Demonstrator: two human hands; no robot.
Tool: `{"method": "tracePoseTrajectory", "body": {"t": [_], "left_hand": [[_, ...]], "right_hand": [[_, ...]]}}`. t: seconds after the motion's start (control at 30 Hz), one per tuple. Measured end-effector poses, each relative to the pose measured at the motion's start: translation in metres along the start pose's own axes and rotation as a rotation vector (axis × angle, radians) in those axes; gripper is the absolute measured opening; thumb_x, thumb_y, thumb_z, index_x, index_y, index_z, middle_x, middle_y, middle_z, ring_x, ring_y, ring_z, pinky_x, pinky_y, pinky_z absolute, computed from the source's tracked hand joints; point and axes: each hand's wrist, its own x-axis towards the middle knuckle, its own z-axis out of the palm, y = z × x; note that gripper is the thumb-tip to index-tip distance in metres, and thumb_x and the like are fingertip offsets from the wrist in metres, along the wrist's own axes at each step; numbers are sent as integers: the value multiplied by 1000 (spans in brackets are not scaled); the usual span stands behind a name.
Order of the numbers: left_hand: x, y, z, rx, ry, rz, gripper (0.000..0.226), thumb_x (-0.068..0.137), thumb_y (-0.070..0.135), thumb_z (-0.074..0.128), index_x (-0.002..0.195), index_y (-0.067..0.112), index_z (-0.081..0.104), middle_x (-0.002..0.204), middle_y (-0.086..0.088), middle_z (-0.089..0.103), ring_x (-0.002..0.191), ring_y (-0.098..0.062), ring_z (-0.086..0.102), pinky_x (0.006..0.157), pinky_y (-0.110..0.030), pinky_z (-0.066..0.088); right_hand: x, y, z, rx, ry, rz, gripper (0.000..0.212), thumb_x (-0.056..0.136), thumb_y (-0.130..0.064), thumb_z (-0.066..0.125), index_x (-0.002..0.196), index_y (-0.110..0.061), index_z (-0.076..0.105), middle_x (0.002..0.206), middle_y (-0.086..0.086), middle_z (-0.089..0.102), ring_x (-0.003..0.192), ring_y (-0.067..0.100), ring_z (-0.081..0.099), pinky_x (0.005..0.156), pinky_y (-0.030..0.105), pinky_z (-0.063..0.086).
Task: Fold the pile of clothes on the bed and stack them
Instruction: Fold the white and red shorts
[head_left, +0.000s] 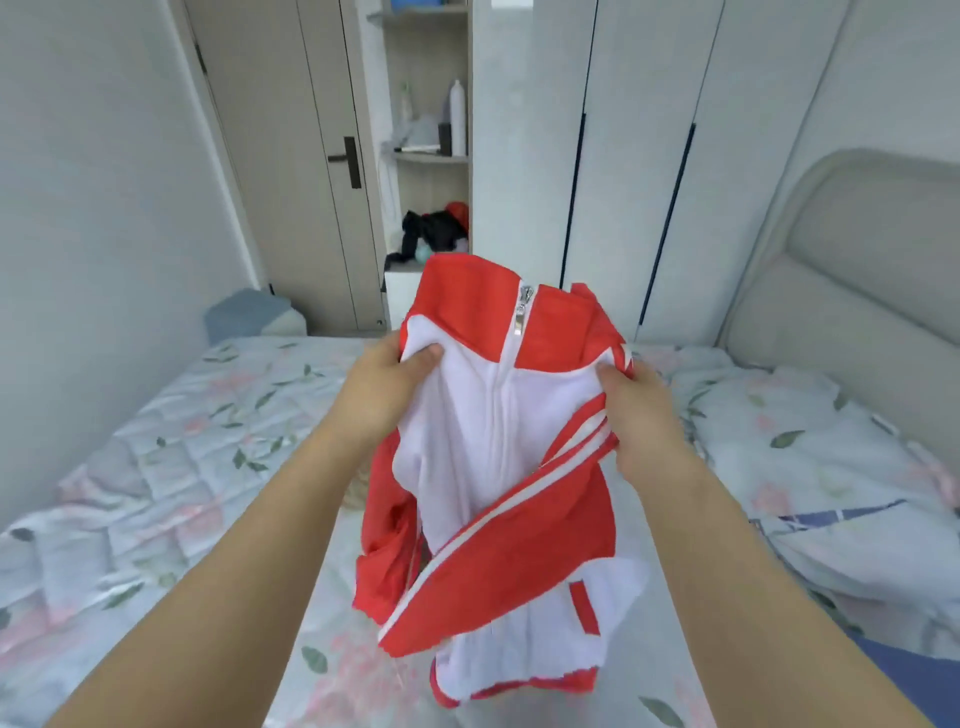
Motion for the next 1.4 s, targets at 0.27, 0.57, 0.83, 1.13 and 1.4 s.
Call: {"method": "tracePoseTrajectory", "body": {"t": [0.27,0.57,0.83,1.13,1.4], "left_hand": [[-1,85,-32,-194,78,216,12,96,21,53,93,24,64,101,0,70,100,-21,66,90,-36,51],[-7,76,-47,-299,86,216,10,92,19,59,85,16,66,88,-3,68,82,-18,64,82,-34,50],[1,17,-40,-90,-52,29,31,82,31,70,85,1,65,80,-12,68,72,-20,61,73,-34,50],[-54,-175,-12,760,-260,-289,17,87,42,57,86,27,63,89,2,51,98,-24,51,85,-29,41],[-92,-211,4,104,-143,-721,12,99,21,43,91,21,51,72,-10,57,63,-24,64,71,-38,56]], "right_hand": [[-20,-102,-4,64,0,-314,21,95,-18,50,75,-20,54,75,5,52,74,21,50,70,34,44],[-35,-95,-25,-4,-129,-279,12,90,-10,57,78,-12,59,78,11,58,72,21,54,69,32,44],[-23,-42,-37,-111,-164,-178,9,83,0,59,75,-2,62,71,10,60,63,19,56,65,29,44],[-37,164,-57,-897,-125,85,41,84,-25,61,53,-16,36,55,-3,37,66,22,43,63,33,31],[-53,225,-50,-813,-199,286,22,94,-24,47,79,-8,50,64,6,51,59,25,51,60,31,40]]}}
